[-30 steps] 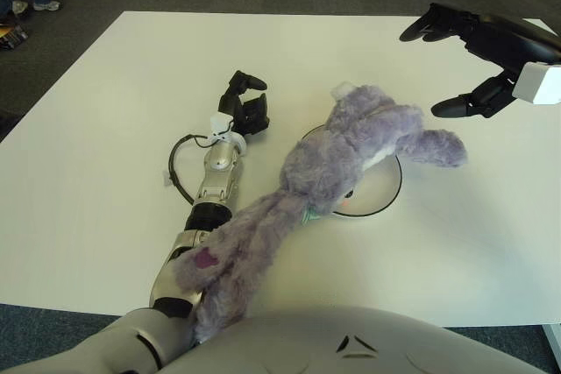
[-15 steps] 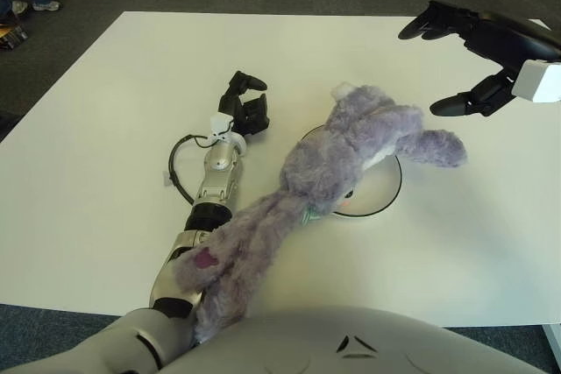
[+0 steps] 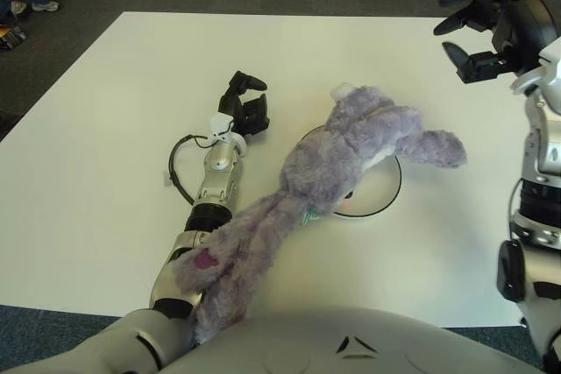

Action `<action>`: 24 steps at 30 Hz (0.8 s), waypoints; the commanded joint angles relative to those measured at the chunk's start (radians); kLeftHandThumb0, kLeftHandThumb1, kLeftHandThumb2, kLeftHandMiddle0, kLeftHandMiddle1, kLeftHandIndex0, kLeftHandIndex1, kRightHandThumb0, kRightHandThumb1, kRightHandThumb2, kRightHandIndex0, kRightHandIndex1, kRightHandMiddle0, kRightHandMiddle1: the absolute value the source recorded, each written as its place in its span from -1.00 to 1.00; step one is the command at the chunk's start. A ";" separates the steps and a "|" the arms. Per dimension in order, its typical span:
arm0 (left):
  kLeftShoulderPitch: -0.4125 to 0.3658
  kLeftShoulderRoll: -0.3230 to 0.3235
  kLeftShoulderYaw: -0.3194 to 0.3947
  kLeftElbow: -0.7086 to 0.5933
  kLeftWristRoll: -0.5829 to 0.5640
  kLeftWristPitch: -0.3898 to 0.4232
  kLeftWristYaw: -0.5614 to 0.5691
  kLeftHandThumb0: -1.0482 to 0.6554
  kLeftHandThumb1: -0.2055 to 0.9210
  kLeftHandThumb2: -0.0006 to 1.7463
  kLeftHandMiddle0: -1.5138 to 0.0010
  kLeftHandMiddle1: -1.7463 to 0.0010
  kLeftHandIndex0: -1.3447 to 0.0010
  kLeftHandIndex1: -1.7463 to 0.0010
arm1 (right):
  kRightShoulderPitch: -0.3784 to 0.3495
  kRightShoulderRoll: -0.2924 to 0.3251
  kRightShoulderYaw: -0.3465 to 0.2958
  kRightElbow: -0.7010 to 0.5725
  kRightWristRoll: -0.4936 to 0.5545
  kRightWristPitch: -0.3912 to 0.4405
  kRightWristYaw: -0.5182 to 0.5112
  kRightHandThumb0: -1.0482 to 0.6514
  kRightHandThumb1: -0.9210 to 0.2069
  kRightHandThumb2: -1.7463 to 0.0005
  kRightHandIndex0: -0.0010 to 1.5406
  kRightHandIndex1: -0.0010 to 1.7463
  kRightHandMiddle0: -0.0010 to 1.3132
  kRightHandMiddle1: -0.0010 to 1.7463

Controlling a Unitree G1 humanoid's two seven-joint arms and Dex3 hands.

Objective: Put the doll into the plate.

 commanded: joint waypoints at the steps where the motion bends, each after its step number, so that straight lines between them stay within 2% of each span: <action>1: 0.043 0.003 0.005 0.037 -0.006 -0.007 -0.002 -0.25 0.37 0.15 -0.53 -1.00 0.37 -1.00 | -0.010 -0.011 0.079 0.135 -0.135 -0.123 -0.122 0.22 0.15 -0.48 -0.03 0.75 -0.33 0.95; 3: 0.042 0.004 0.005 0.039 -0.006 -0.010 -0.003 -0.25 0.36 0.16 -0.54 -1.00 0.37 -1.00 | -0.011 -0.048 0.125 0.200 -0.232 -0.186 -0.187 0.23 0.15 -0.47 -0.03 0.74 -0.32 0.95; 7: 0.041 0.005 0.006 0.045 -0.007 -0.016 -0.005 -0.25 0.35 0.16 -0.54 -1.00 0.36 -1.00 | -0.013 -0.082 0.162 0.242 -0.301 -0.228 -0.229 0.23 0.14 -0.47 -0.04 0.73 -0.31 0.96; 15: 0.037 0.006 0.009 0.060 -0.010 -0.032 -0.006 -0.25 0.34 0.17 -0.55 -1.00 0.36 -1.00 | -0.012 -0.102 0.187 0.287 -0.327 -0.295 -0.273 0.23 0.12 -0.44 -0.06 0.70 -0.30 0.99; 24: 0.035 0.005 0.010 0.062 -0.008 -0.033 -0.003 -0.25 0.33 0.19 -0.56 -1.00 0.35 -1.00 | -0.006 -0.108 0.186 0.321 -0.289 -0.290 -0.257 0.23 0.11 -0.43 -0.05 0.67 -0.31 1.00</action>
